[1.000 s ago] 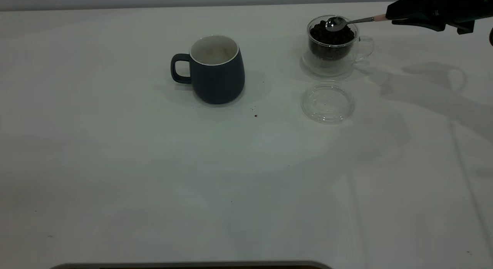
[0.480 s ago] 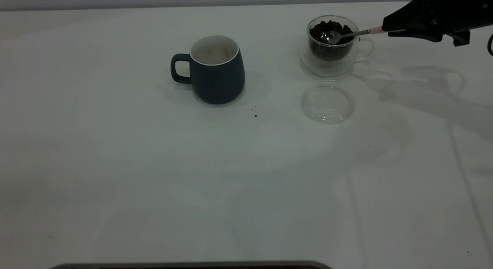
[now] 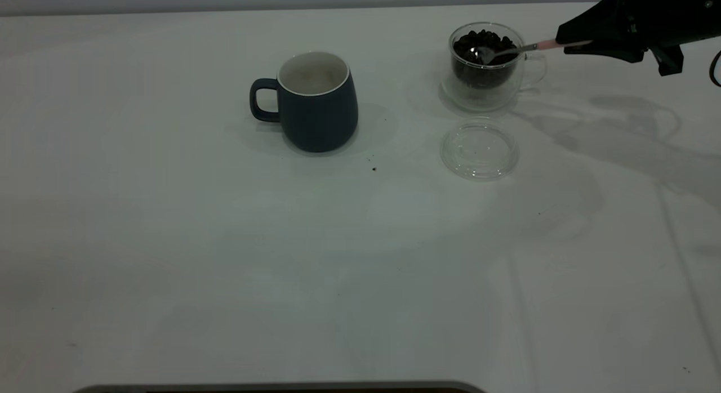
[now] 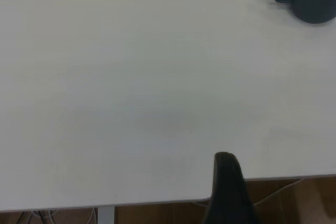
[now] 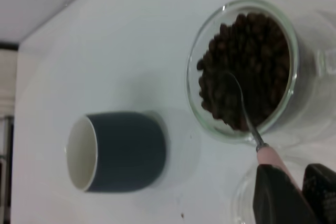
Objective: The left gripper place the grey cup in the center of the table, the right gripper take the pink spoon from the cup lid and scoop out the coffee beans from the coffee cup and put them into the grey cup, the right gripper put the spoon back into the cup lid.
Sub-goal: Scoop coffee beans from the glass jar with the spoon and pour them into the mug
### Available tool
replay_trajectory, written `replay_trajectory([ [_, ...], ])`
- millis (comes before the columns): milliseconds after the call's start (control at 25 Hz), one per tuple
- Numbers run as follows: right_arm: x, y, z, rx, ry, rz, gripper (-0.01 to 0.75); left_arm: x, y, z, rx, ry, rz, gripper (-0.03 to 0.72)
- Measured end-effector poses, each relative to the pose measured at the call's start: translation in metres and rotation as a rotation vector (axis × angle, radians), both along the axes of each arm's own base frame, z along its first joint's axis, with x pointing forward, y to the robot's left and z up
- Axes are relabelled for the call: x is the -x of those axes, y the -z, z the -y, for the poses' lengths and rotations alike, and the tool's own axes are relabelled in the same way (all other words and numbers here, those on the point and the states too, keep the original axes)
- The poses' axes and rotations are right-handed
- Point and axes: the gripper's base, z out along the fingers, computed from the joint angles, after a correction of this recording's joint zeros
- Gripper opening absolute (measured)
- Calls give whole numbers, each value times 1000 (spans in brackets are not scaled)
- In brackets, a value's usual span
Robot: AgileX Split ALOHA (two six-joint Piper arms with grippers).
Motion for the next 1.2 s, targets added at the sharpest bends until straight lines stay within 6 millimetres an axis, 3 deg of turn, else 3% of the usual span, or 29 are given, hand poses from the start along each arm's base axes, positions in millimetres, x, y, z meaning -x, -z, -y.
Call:
replay_trajectory([
  [600, 3, 20, 6, -143, 85, -92, 110, 0, 0, 0, 0, 0, 0, 565],
  [1200, 4, 18, 4, -269, 167, -219, 110, 0, 0, 0, 1, -1, 0, 565],
])
